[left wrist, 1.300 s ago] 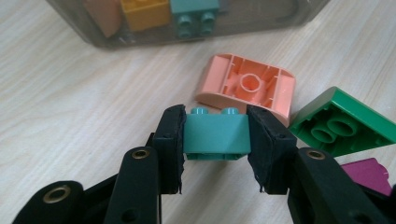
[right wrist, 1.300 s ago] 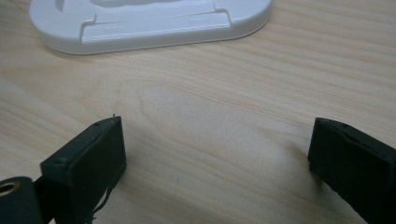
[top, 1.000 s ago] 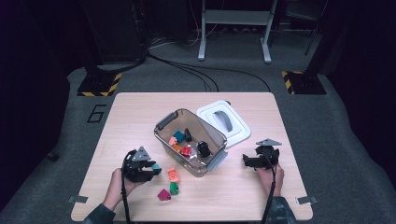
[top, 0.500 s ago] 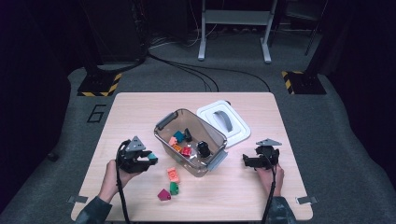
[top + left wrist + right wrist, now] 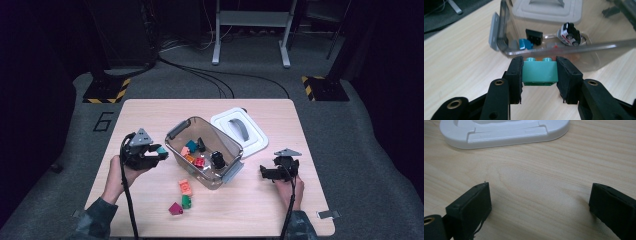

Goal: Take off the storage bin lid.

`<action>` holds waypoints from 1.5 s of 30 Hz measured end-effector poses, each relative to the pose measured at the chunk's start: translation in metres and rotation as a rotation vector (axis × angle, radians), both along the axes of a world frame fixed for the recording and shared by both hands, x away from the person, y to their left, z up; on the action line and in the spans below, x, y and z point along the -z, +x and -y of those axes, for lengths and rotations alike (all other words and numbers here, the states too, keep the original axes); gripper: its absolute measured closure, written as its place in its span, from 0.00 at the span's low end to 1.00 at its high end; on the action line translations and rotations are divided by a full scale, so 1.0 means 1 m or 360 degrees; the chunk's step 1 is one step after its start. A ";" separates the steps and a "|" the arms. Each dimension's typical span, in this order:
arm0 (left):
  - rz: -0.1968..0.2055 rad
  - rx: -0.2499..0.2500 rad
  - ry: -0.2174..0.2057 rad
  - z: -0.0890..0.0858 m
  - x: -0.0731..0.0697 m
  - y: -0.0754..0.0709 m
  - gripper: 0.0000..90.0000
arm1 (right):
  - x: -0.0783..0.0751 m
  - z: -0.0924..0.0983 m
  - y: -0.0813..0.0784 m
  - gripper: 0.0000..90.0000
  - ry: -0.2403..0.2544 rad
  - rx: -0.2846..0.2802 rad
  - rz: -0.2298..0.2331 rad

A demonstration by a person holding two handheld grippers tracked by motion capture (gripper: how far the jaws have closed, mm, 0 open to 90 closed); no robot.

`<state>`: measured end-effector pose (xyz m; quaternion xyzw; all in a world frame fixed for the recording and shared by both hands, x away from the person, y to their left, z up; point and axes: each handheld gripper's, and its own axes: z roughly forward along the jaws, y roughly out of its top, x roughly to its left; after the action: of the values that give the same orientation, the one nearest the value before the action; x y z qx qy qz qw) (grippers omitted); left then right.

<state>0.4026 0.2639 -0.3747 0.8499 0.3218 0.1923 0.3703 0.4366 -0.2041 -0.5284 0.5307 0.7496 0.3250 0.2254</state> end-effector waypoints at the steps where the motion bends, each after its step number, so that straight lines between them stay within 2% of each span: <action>1: 0.0008 -0.0003 -0.0017 0.002 -0.001 0.002 0.65 | 0.000 0.000 0.000 0.04 -0.0002 -0.0007 -0.0002; 6: 0.0000 0.0028 -0.0016 0.013 -0.010 0.015 0.65 | 0.000 0.000 0.000 0.04 0.0000 0.0000 0.0000; 12: -0.0012 0.0053 -0.0029 0.027 -0.014 0.025 0.65 | 0.000 0.000 0.000 0.04 0.0002 -0.0005 -0.0002; 16: -0.0038 0.0052 -0.0017 0.037 -0.009 0.033 0.65 | 0.000 0.000 0.000 0.04 0.0001 0.0000 0.0000; 19: -0.0082 0.0051 -0.0015 0.042 -0.004 0.037 0.65 | 0.000 0.000 0.000 0.04 -0.0002 -0.0007 -0.0004; 27: -0.0170 0.0047 0.0026 0.046 0.006 0.041 0.65 | 0.000 0.000 0.000 0.04 -0.0002 -0.0012 -0.0006; 32: -0.0194 0.0049 0.0053 0.046 0.008 0.042 0.64 | 0.000 0.000 0.000 0.04 0.0000 -0.0009 -0.0005; 37: -0.0182 0.0036 0.0044 0.044 0.006 0.037 0.47 | 0.000 0.000 0.000 0.04 0.0001 -0.0008 -0.0003; 40: -0.0139 0.0018 0.0036 0.041 0.002 0.030 0.39 | 0.000 0.000 0.000 0.04 0.0002 -0.0005 -0.0003; 45: -0.0069 0.0018 0.0041 0.033 -0.005 0.010 0.30 | 0.000 0.000 0.000 0.04 0.0000 -0.0009 -0.0005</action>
<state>0.4126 0.2307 -0.3701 0.8603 0.3224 0.1759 0.3535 0.4365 -0.2044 -0.5282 0.5290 0.7514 0.3249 0.2235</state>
